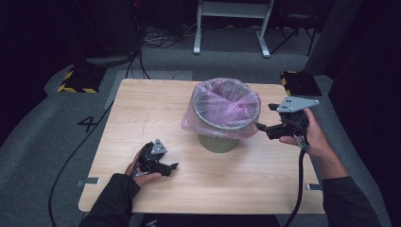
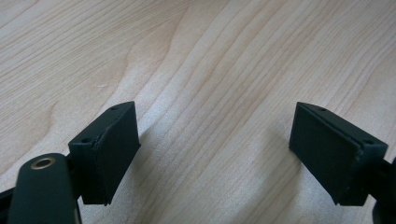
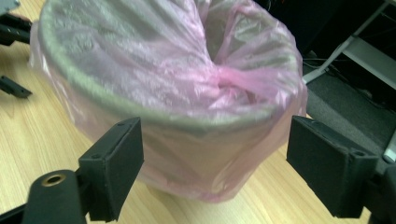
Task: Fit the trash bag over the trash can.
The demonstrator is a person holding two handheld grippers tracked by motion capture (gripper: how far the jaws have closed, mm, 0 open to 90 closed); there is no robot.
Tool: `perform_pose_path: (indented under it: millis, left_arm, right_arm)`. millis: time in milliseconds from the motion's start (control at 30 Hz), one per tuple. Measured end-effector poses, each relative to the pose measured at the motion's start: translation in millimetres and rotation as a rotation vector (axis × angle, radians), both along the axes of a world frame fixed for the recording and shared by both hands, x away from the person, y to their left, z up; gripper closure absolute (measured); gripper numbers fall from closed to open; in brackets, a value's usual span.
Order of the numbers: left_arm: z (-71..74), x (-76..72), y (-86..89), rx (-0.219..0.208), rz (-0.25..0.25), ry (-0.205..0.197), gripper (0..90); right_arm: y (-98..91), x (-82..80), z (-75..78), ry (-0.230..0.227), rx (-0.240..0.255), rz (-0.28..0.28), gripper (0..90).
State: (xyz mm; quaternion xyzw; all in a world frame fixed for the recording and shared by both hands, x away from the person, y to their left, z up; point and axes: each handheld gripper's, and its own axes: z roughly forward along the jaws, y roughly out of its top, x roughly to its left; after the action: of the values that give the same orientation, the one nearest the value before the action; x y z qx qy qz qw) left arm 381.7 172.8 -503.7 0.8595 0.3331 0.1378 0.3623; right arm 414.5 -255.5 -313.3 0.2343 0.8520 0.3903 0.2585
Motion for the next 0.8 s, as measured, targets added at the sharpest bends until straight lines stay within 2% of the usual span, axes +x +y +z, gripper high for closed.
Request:
perform_pose_path:
  millis: [167,500,800]
  left_arm:
    - [0.0,0.0,0.0,0.0,0.0,0.0,15.5]
    - [0.1,0.0,0.1,0.002,-0.001,0.0,15.5]
    - [0.0,-0.1,0.0,0.001,0.0,0.0,15.5]
  right_arm:
    - [-6.0,-4.9,-7.3,0.008,-0.009,0.0,18.9]
    - [-10.1,-12.0,-22.7,0.023,-0.067,-0.008,18.9]
    - [-12.0,-14.1,-36.4,0.046,-0.085,-0.003,18.9]
